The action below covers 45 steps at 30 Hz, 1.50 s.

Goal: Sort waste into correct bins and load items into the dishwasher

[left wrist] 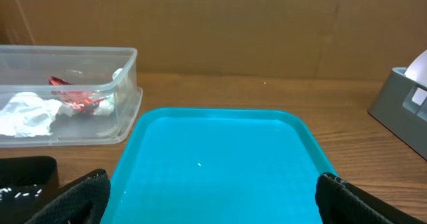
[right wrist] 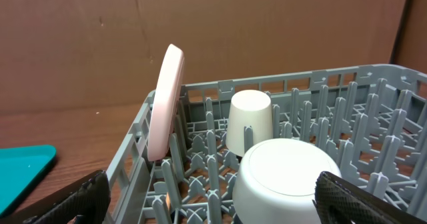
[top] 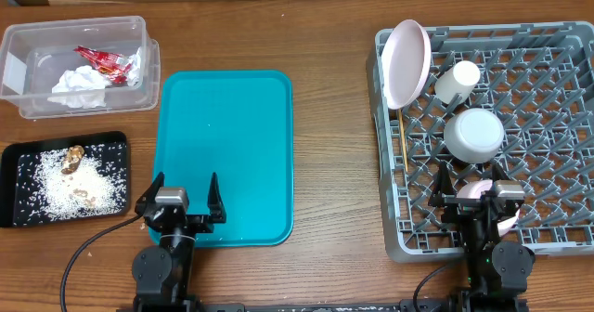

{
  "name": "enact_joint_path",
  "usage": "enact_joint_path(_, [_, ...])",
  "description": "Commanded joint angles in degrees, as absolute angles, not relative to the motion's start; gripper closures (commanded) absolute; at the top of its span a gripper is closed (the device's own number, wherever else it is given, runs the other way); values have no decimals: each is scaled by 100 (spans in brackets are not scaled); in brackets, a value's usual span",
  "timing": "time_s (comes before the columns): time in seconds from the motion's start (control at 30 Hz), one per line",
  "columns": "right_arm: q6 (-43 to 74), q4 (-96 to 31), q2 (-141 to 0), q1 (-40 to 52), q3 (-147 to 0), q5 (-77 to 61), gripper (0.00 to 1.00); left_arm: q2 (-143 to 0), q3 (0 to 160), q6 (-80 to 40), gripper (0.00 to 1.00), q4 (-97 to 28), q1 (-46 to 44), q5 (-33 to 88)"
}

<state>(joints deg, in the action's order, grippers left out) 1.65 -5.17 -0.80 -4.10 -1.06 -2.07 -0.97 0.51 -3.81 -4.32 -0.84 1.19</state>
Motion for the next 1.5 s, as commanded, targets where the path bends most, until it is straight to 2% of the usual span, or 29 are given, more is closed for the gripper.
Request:
enact_joint_path(0.0, [148, -478, -16, -421, -45, -154, 0, -19, 27, -204, 0, -447, -115, -32])
enact_joint_path(0.2, [150, -478, -16, -421, -45, -154, 0, -19, 27, 95, 0, -447, -67, -60])
enact_joint_path(1.47, [148, -478, -16, -421, -45, -154, 0, -21, 27, 86, 0, -445, 45, 19])
